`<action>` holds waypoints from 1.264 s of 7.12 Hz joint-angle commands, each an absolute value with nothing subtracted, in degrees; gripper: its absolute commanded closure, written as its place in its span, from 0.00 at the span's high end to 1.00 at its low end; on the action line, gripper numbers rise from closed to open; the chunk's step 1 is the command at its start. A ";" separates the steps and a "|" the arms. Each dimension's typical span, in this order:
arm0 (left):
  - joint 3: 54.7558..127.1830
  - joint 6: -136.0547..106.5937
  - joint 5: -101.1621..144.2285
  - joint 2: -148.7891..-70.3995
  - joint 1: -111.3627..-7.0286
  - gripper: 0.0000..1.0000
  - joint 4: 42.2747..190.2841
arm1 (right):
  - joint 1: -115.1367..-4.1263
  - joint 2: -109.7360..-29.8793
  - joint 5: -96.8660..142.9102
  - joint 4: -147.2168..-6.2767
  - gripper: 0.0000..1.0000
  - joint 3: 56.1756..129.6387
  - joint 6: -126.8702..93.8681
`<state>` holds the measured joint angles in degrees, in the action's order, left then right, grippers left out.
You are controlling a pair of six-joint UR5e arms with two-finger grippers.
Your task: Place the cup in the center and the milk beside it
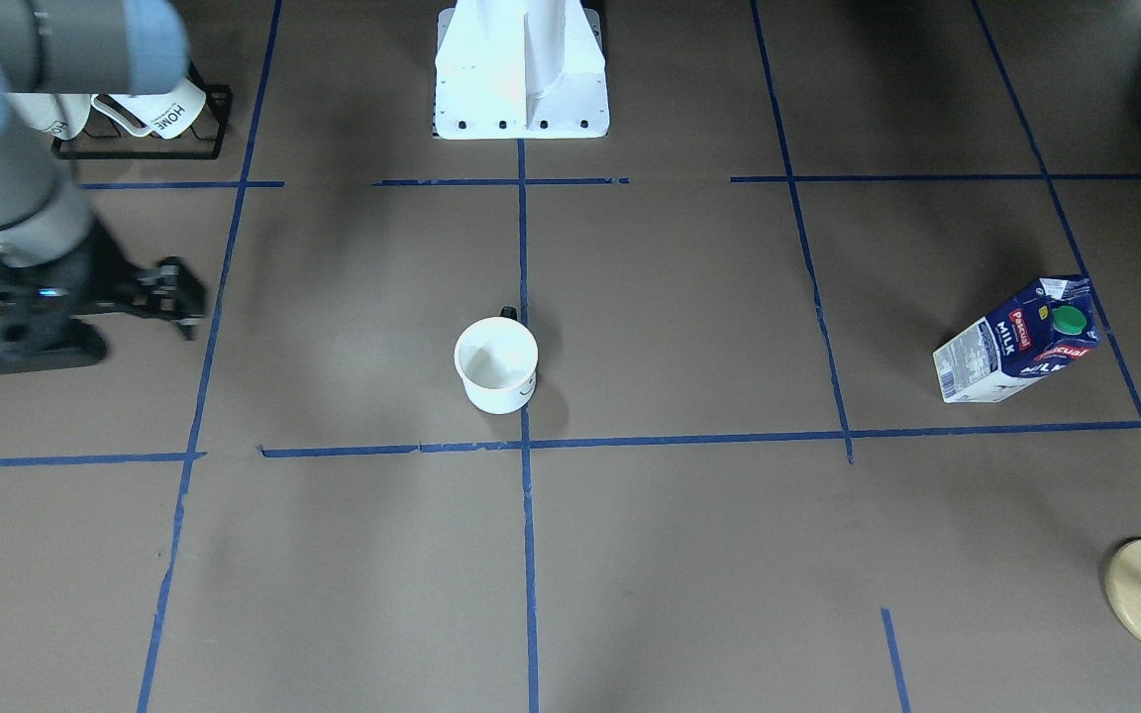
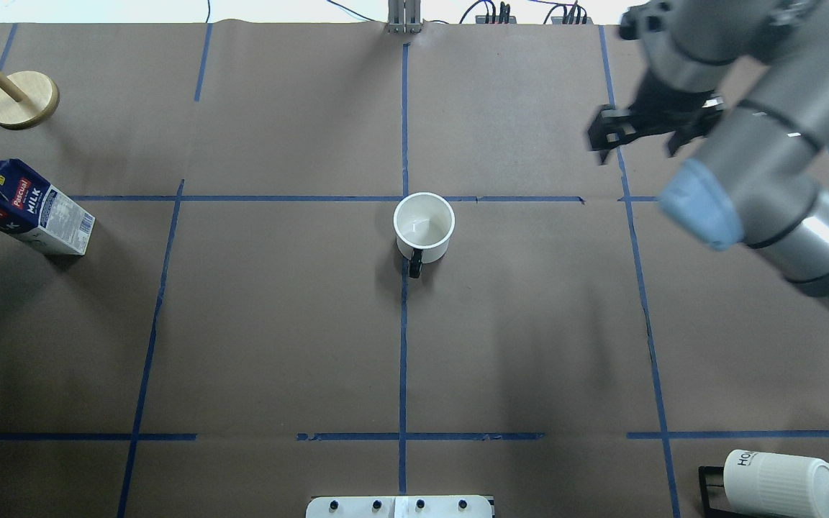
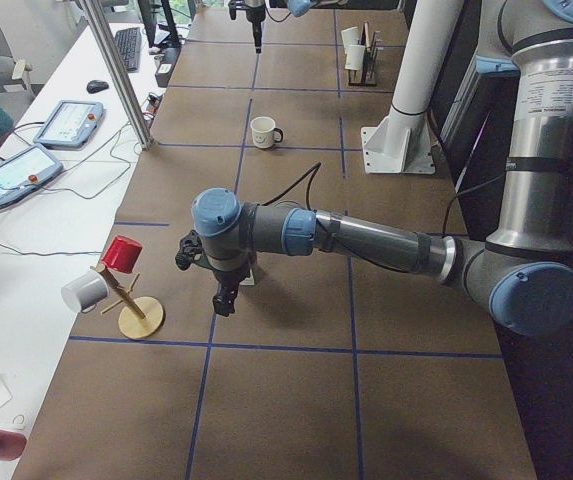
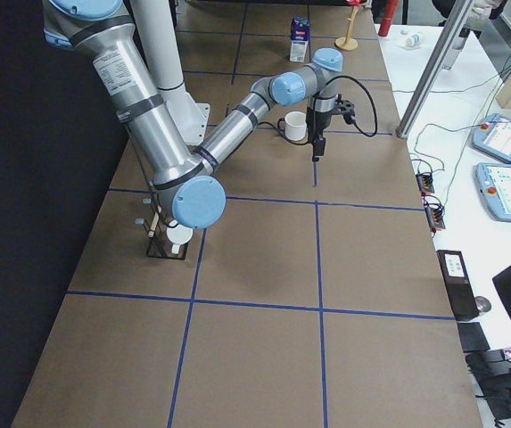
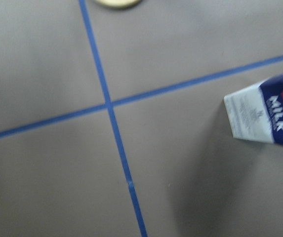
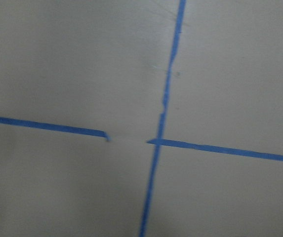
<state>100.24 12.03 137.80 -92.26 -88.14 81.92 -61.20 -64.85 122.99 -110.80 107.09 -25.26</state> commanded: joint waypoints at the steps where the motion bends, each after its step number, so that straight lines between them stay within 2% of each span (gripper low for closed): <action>1: 101.15 12.13 139.65 -92.63 -88.07 1.00 82.53 | -74.39 -76.85 128.83 -110.40 1.00 108.10 -2.89; 3: 101.60 10.29 139.66 -94.03 -87.89 1.00 83.75 | -83.19 -86.44 130.34 -110.39 1.00 107.93 12.07; 5: 102.65 0.94 139.57 -97.10 -85.45 1.00 83.85 | -87.53 -94.01 130.34 -107.00 1.00 108.02 16.61; 7: 106.69 -12.87 138.69 -97.21 -78.95 1.00 84.46 | -87.45 -95.45 130.52 -103.62 1.00 108.28 12.94; 9: 106.61 -21.57 135.55 -97.12 -74.64 1.00 89.45 | -87.45 -95.54 130.52 -103.62 1.00 108.11 13.01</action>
<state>106.39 -15.96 137.66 -97.07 -77.38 86.85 -87.41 -95.38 130.50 -103.79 108.16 13.22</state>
